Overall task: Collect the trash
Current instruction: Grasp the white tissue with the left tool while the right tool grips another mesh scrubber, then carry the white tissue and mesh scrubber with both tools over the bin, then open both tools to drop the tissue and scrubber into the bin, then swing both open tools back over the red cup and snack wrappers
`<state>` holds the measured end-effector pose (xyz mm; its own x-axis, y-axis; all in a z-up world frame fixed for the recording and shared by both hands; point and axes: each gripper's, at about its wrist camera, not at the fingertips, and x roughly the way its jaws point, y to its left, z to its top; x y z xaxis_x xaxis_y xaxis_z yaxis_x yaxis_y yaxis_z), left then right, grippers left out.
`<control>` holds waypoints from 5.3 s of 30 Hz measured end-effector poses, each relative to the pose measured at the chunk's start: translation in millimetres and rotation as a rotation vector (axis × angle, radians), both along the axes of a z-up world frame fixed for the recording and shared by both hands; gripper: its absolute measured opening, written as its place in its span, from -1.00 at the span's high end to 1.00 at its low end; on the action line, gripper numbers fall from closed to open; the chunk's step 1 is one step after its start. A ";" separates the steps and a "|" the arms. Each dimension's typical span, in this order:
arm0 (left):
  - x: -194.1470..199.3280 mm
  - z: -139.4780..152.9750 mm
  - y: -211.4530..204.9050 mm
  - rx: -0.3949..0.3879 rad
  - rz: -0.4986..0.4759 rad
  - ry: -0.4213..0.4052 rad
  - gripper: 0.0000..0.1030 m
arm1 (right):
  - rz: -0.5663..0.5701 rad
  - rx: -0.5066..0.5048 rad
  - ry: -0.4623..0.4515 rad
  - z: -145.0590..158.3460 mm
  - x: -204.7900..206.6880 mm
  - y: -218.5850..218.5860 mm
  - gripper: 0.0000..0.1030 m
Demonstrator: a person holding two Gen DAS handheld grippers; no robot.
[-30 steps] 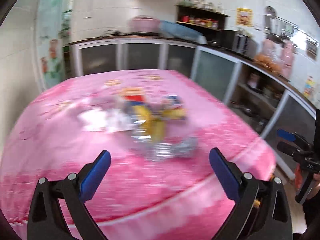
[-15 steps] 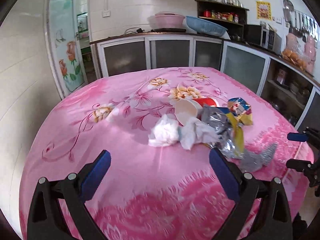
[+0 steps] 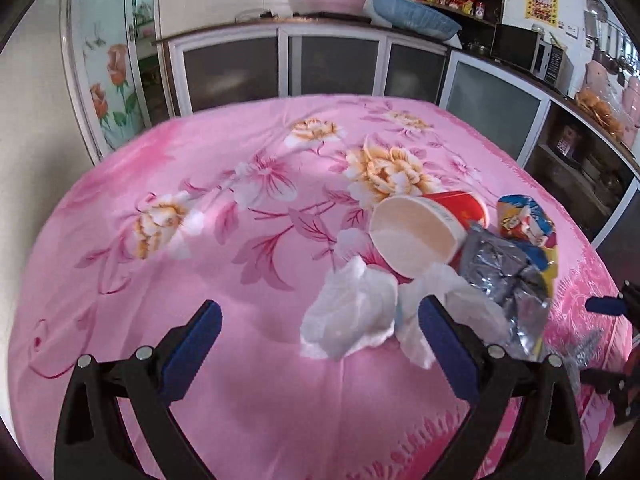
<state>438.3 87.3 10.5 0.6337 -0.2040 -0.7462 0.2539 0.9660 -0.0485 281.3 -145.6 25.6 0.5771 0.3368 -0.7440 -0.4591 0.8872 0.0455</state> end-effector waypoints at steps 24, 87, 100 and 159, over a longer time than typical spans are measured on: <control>-22.8 45.8 37.0 -0.247 0.096 -0.011 0.81 | 0.048 0.093 -0.044 47.7 -39.9 -7.5 0.76; -229.3 33.0 -426.1 -0.203 -0.807 0.072 0.80 | -0.908 0.060 -0.104 10.2 -335.9 -389.0 0.76; -250.0 -28.9 -544.9 -0.124 -0.920 0.159 0.80 | -1.027 0.092 0.032 -62.7 -343.7 -432.5 0.76; -216.3 93.3 -165.6 -0.144 -0.189 -0.266 -0.85 | -0.565 0.176 -0.173 59.3 -212.7 -276.8 -0.72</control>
<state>222.0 -78.3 103.8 0.7433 -0.4270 -0.5150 0.4494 0.8889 -0.0884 68.7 -422.4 85.0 0.8096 0.0527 -0.5846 0.0664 0.9813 0.1804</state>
